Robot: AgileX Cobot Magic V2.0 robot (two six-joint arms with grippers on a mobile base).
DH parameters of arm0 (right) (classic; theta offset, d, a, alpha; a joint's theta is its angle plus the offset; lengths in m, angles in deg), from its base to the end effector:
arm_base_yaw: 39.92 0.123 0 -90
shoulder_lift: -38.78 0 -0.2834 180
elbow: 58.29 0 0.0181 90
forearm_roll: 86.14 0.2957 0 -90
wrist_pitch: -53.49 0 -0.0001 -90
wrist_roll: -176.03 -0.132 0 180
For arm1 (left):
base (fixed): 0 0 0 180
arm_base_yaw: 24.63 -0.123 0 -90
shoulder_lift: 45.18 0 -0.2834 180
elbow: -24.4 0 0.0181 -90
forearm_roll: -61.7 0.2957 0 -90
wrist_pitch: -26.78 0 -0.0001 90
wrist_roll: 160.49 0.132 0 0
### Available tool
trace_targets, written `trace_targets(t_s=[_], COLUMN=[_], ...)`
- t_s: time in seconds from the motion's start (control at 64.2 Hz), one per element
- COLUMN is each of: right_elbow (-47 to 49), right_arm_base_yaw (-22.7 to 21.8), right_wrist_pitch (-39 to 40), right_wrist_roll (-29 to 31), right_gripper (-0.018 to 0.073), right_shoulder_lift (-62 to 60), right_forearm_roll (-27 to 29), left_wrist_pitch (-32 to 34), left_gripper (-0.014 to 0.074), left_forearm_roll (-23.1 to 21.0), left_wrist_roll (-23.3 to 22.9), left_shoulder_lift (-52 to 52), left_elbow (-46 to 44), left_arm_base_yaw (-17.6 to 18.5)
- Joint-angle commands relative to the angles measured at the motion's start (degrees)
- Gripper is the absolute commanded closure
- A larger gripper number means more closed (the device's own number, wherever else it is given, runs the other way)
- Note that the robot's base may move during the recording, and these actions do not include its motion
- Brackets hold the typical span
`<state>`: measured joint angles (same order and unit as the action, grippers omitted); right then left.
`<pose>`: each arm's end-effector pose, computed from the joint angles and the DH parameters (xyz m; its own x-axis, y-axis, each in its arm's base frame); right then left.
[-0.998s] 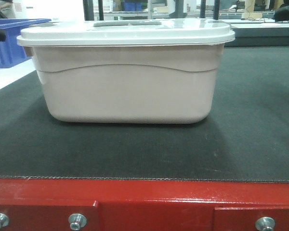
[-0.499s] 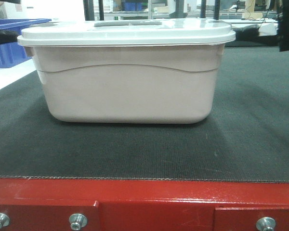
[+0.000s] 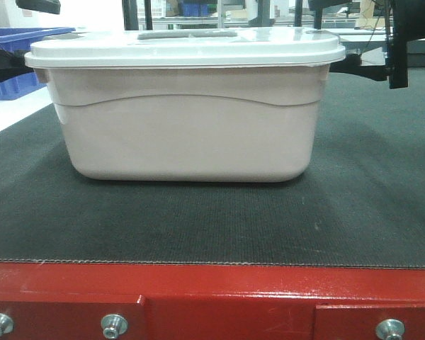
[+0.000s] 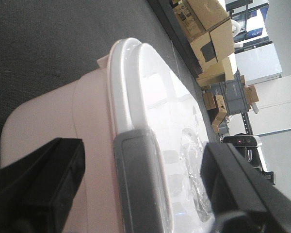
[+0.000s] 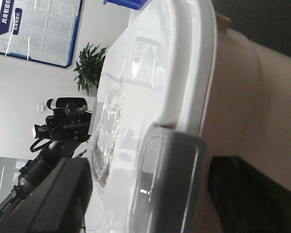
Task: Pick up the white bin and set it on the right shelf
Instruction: 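Close both grippers on the lid rims at opposite ends of the bin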
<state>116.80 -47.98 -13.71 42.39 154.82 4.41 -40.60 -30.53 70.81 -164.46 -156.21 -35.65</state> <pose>0.4445 0.0600 0.2158 -0.8689 0.4002 -0.2912 -0.1753 0.3014 0.9372 0.4684 -0.0329 0.2241 -0.8081 -0.4331 -0.3991 0.2680 0.3330 -0.9040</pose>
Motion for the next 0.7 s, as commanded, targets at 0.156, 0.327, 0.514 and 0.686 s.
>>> trace_targets(t_s=[0.156,0.327,0.514,0.686], right_elbow=[1.7,1.7,1.7,1.7], right_arm_base_yaw=[0.1,0.1,0.1,0.1], right_wrist_pitch=[-3.5,-3.5,-3.6,-3.6], right_wrist_roll=[1.1,1.1,1.1,1.1], right_gripper=[-0.0033,-0.0033,-0.0033,-0.003], right_shoulder_lift=[-2.6,-2.6,-2.6,-2.6], right_forearm_roll=[4.6,4.6,4.6,4.6], left_wrist_pitch=[-4.4,-4.5,-4.5,-4.5], left_gripper=[0.0198,0.0198,0.0198,0.022], left_forearm_roll=[-3.7,-2.2,-1.5,-1.5], left_wrist_roll=[0.4,0.4,0.4,0.4], left_shoulder_lift=[2.8,2.8,2.8,2.8], left_elbow=[-1.8,-1.8,-1.8,-1.8], left_arm_base_yaw=[0.8,2.3,3.3,3.3])
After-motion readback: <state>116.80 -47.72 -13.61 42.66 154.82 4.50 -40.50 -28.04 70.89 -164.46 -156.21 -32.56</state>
